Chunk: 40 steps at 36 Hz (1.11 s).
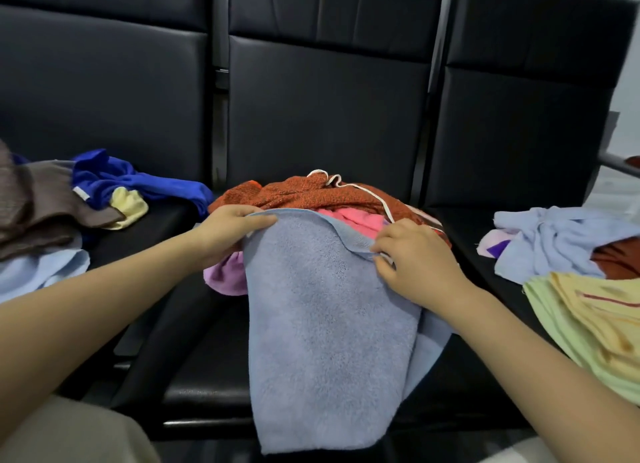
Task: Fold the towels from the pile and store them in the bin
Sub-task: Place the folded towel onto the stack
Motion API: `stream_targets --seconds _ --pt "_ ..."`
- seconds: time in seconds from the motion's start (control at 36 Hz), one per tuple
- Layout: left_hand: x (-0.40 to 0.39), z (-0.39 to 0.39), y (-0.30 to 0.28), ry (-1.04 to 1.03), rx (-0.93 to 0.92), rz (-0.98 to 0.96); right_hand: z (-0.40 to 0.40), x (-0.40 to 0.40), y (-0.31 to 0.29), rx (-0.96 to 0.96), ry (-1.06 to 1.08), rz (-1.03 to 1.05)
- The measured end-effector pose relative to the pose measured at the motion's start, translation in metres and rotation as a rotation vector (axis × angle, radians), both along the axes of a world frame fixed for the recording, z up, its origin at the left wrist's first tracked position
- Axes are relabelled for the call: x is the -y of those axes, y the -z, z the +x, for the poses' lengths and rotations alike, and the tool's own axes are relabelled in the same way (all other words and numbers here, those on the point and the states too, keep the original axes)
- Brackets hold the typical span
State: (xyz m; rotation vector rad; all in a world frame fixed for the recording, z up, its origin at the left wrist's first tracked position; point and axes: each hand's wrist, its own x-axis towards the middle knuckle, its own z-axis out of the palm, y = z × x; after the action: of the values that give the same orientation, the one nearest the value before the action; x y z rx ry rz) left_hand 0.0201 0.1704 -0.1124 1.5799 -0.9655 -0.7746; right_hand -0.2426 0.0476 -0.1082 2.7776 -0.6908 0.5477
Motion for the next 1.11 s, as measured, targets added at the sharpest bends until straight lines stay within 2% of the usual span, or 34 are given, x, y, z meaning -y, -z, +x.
stream_targets --seconds 0.14,0.19,0.31,0.42,0.47,0.56,0.67,0.72,0.81,0.86,0.97,1.06,1.11 --pt "0.0 0.004 -0.012 -0.078 -0.279 -0.106 -0.005 0.0 -0.007 0.177 0.032 0.018" --pt "0.0 0.002 -0.014 -0.085 -0.33 -0.143 -0.007 0.001 -0.012 0.281 0.06 0.109" --pt "0.004 -0.006 -0.022 -0.192 -0.29 -0.193 -0.007 0.001 -0.024 0.497 0.051 0.43" --pt "0.008 -0.001 -0.03 -0.259 -0.24 -0.216 -0.011 0.004 -0.039 0.369 0.041 0.673" --pt "0.01 0.003 -0.033 -0.291 -0.177 -0.213 -0.014 0.011 -0.039 0.386 0.05 0.781" --pt "0.015 0.012 -0.031 -0.351 -0.095 -0.199 -0.017 0.023 -0.032 0.541 0.092 0.912" --pt "0.023 0.026 -0.021 -0.402 -0.08 -0.177 -0.012 0.039 -0.029 0.855 0.091 1.192" --pt "0.029 0.029 -0.017 -0.417 -0.035 -0.181 -0.006 0.048 -0.028 0.982 0.086 1.268" --pt "0.041 0.028 -0.007 -0.462 0.102 -0.159 0.007 0.065 -0.02 1.087 0.211 1.258" --pt "0.046 0.027 0.0 -0.503 0.232 -0.105 0.015 0.079 -0.007 1.069 0.312 1.194" --pt "0.043 0.022 0.002 -0.518 0.411 -0.042 0.012 0.09 0.017 0.684 0.495 0.805" --pt "0.026 0.002 -0.002 -0.394 0.617 -0.134 0.0 0.081 0.02 0.62 0.488 0.519" --pt "0.013 -0.017 -0.003 -0.225 0.705 -0.21 -0.007 0.073 0.017 0.663 0.424 0.441"
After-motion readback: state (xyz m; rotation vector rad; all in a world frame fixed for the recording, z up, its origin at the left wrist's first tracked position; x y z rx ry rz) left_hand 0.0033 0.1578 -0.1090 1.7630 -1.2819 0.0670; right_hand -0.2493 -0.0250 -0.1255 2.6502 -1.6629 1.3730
